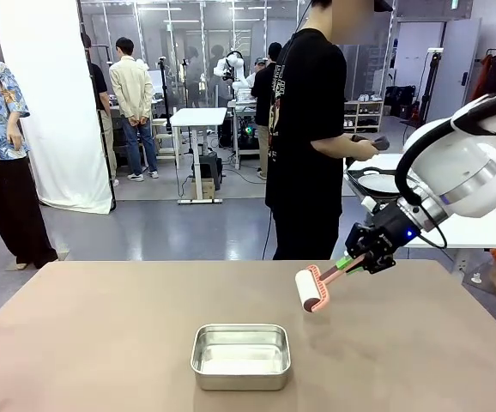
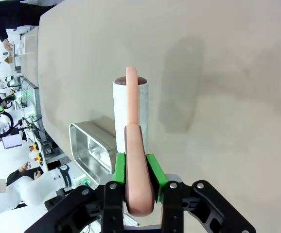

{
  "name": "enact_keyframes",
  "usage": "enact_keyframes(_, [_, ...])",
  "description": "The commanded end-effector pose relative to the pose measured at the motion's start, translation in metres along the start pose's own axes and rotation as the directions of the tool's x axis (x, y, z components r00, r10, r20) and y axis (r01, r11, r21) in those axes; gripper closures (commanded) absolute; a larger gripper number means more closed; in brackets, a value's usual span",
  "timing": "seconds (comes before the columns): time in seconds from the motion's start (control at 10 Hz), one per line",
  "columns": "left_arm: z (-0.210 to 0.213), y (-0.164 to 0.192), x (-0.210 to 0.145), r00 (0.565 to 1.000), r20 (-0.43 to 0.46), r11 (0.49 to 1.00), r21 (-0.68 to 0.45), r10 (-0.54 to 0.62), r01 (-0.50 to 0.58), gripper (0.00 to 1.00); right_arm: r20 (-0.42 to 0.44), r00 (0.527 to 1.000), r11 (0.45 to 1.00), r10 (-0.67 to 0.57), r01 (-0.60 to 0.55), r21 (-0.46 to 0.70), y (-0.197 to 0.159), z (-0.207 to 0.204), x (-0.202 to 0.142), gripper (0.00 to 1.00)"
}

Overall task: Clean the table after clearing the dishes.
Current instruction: When the right (or left) Handle tray is removed, use the right hand (or left hand) to clean the right (or left) side of the table with the Lint Roller.

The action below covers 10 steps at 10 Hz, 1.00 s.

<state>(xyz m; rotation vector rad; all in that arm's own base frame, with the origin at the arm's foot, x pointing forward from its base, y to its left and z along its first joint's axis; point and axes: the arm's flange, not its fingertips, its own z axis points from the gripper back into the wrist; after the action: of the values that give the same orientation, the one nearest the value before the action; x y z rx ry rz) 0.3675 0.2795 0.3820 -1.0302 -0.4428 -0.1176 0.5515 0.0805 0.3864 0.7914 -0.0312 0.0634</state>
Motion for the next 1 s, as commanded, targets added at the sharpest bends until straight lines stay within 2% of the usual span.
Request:
enact_keyframes(0.0, [0.002,-0.001,-0.003,1.000,0.008,1.000,-0.002,-0.005,0.005,0.00,0.056,0.998,0.999,0.019,-0.021,0.033,-0.005,-0.013,-0.006,0.78])
enact_keyframes(0.3, [0.002,-0.001,-0.003,1.000,0.008,1.000,-0.002,-0.005,0.005,0.00,0.059,0.997,0.999,-0.045,0.044,0.027,-0.017,-0.026,-0.005,0.78])
enact_keyframes(0.6, [0.002,-0.001,-0.003,1.000,0.008,1.000,-0.002,-0.005,0.005,0.00,0.092,0.994,0.998,-0.054,0.053,0.014,-0.032,-0.042,-0.011,0.78])
enact_keyframes(0.9, [0.002,-0.001,-0.003,1.000,0.008,1.000,-0.002,-0.005,0.005,0.00,0.094,0.992,0.994,-0.081,0.087,-0.060,-0.049,-0.048,-0.017,0.78])
